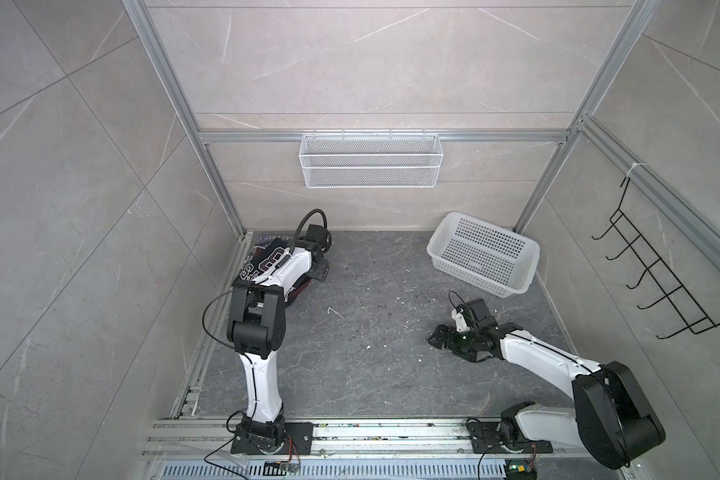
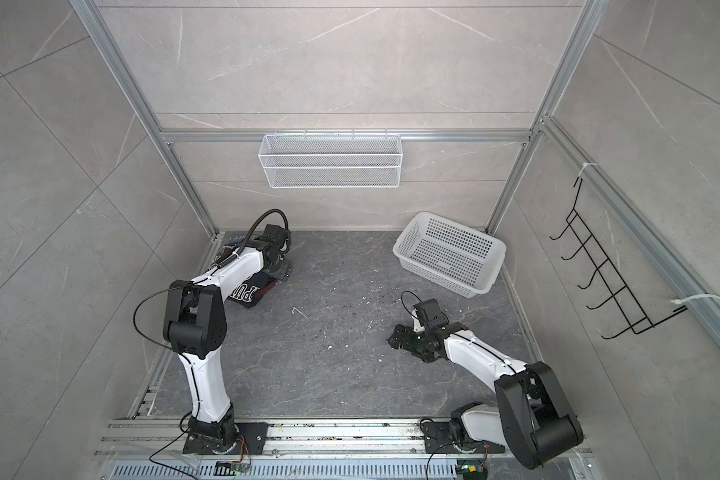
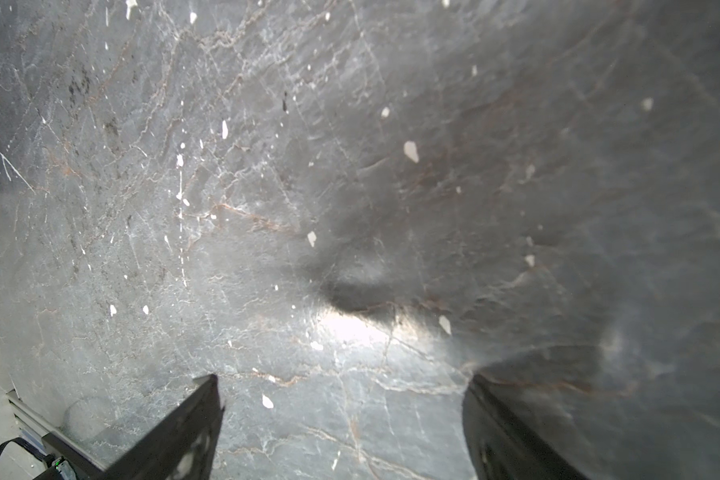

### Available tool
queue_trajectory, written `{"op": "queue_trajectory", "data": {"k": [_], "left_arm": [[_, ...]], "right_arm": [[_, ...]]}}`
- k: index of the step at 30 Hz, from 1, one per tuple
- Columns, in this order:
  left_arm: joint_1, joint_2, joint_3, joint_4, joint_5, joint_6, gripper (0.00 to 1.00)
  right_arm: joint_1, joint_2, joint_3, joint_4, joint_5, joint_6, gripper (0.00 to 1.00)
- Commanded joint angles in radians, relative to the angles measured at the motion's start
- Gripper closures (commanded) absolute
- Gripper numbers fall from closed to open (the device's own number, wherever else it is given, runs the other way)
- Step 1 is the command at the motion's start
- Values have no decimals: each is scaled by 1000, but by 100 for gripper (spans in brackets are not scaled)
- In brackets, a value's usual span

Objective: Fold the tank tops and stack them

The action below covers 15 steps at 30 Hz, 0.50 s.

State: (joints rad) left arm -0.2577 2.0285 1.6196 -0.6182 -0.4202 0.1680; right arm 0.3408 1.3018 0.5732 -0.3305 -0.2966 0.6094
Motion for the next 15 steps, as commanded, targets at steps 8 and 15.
{"op": "queue_trajectory", "data": {"k": [8, 15], "left_arm": [[-27, 190, 70, 48, -218, 67, 11], [-23, 179, 68, 148, -331, 32, 55]], "right_arm": [[4, 21, -10, -30, -16, 12, 8], [3, 18, -16, -33, -13, 12, 9]]}}
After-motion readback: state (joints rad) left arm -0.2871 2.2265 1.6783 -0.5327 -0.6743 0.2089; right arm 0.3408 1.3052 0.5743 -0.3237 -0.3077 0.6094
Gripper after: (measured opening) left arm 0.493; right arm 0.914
